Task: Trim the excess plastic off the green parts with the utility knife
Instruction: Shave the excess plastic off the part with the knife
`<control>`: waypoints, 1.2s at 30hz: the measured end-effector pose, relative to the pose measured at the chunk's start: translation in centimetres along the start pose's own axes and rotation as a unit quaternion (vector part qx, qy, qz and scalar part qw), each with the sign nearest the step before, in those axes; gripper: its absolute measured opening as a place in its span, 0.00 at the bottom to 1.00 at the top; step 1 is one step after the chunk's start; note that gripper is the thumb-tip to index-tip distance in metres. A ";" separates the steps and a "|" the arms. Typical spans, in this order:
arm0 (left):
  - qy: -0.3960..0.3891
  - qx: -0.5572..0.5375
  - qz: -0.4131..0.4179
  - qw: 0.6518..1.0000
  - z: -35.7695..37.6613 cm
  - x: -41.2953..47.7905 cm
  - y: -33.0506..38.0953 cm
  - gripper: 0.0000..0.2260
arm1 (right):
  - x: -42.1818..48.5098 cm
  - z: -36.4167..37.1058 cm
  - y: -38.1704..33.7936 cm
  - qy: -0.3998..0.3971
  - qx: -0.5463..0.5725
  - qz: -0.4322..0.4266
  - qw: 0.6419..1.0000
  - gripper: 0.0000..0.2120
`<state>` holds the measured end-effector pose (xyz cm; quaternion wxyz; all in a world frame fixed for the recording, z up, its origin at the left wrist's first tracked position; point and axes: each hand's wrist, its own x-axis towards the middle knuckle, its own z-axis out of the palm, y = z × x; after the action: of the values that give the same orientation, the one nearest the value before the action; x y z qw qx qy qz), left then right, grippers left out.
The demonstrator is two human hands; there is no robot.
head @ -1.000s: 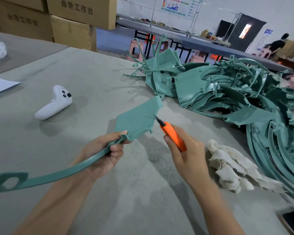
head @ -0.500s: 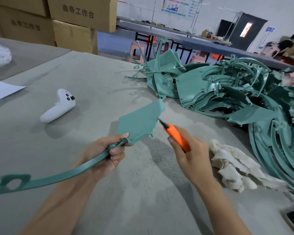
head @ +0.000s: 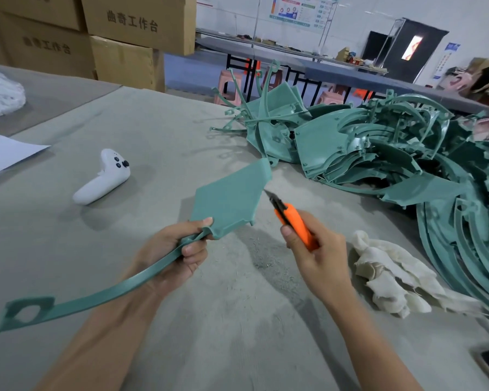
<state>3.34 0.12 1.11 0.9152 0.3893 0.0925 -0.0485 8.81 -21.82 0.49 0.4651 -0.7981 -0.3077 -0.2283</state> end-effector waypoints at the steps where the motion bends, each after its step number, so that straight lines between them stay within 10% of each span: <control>1: -0.003 0.003 0.000 1.000 0.1 0.0 0.0 0.04 | 0.3 0.1 0.1 0.007 -0.008 0.004 1.000 0.10; 36: -0.004 -0.078 -0.050 0.996 1.1 -0.2 -0.6 0.09 | 0.5 1.7 0.0 0.052 -0.019 -0.019 0.998 0.12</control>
<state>3.15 -1.06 1.46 0.9396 0.3111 0.1122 -0.0886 9.26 -20.18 0.06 0.4605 -0.7879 -0.2943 -0.2839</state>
